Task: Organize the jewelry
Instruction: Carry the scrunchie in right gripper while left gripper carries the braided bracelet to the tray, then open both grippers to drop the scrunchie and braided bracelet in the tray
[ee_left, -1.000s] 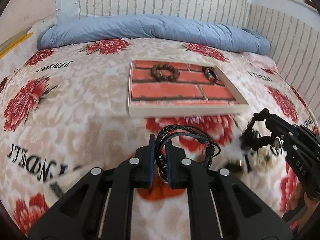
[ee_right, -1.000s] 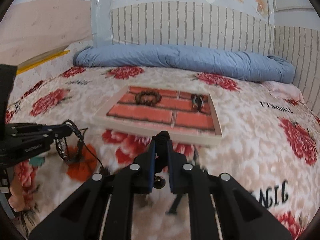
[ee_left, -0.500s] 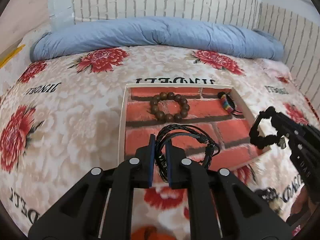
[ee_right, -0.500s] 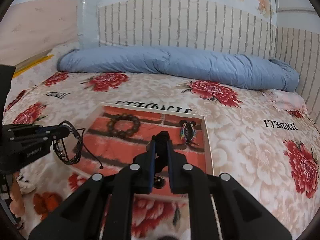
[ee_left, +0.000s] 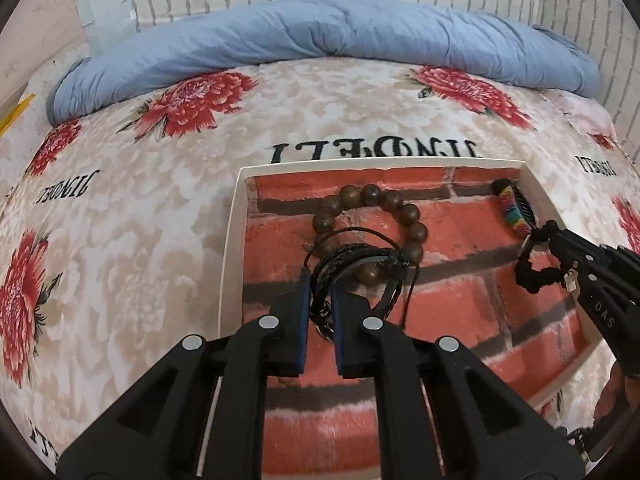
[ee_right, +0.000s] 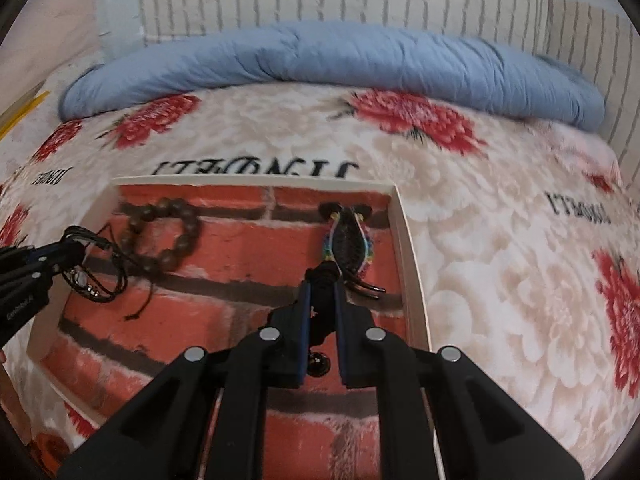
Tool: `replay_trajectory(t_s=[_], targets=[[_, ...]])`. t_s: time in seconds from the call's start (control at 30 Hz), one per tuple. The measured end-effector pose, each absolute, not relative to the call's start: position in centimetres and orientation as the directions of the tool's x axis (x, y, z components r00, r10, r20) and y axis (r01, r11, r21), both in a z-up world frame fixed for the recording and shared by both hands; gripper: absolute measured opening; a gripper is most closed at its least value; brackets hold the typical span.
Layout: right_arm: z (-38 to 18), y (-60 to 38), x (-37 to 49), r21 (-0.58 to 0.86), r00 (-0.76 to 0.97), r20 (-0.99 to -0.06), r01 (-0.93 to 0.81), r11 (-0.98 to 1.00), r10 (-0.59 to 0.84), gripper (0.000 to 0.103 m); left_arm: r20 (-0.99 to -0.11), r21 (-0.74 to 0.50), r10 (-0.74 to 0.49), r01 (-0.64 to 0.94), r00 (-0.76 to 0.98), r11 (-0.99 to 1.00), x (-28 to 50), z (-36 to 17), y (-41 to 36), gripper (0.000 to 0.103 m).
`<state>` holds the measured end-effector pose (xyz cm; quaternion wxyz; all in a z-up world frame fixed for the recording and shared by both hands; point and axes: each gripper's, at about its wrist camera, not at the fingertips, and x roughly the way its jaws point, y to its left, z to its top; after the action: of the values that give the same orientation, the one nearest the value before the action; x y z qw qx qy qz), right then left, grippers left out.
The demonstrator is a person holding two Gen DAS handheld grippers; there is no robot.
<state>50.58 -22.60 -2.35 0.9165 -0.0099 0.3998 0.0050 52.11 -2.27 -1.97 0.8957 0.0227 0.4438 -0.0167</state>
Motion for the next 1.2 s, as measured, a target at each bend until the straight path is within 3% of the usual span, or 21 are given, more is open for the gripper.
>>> replay_trajectory(t_s=[0.4, 0.67, 0.73, 0.77, 0.8, 0.87, 0.93, 1.07, 1.2], targets=[[-5.0, -22.5, 53.8, -0.034, 0.552, -0.833, 0.01, 0.999, -0.034, 0.011, -0.836, 0.036, 0.015, 0.029, 0.548, 0.999, 54.4, -4.6, -1.5, 0.009], [-5.7, -22.4, 54.1, -0.002, 0.531, -0.848, 0.003, 1.0, -0.003, 0.014, -0.847, 0.039, 0.015, 0.034, 0.531, 0.999, 54.4, -4.8, -1.4, 0.011], [-5.6, -22.7, 54.1, 0.037, 0.517, -0.856, 0.012, 0.999, 0.025, 0.015, -0.847, 0.037, 0.012, 0.036, 0.531, 0.999, 54.3, -4.6, -1.4, 0.02], [-5.6, -22.9, 54.0, 0.052, 0.515, -0.857, 0.016, 0.999, 0.036, 0.02, -0.843, 0.037, 0.012, 0.036, 0.538, 0.999, 54.1, -4.4, -1.3, 0.032], [-5.6, -23.0, 53.9, 0.06, 0.514, -0.857, 0.02, 0.998, 0.041, 0.035, -0.833, 0.037, 0.01, 0.036, 0.553, 0.999, 53.7, -3.9, -1.3, 0.041], [-5.3, -23.4, 53.6, 0.077, 0.511, -0.858, 0.034, 0.996, 0.049, 0.05, -0.82, 0.03, 0.0, 0.043, 0.572, 0.999, 53.0, -3.1, -1.4, 0.05], [-4.7, -23.6, 53.1, 0.104, 0.52, -0.851, 0.025, 0.994, 0.076, 0.051, -0.813, 0.029, -0.011, 0.059, 0.582, 0.998, 52.2, -2.2, -1.5, 0.055], [-2.9, -23.8, 51.4, 0.088, 0.559, -0.827, 0.014, 0.996, 0.065, 0.07, -0.779, 0.056, 0.002, 0.067, 0.627, 0.996, 49.9, 0.2, -1.3, 0.082], [-1.2, -24.2, 49.1, 0.055, 0.599, -0.8, 0.015, 0.998, 0.036, 0.083, -0.763, 0.052, 0.007, 0.051, 0.646, 0.997, 47.5, 2.0, -0.1, 0.092]])
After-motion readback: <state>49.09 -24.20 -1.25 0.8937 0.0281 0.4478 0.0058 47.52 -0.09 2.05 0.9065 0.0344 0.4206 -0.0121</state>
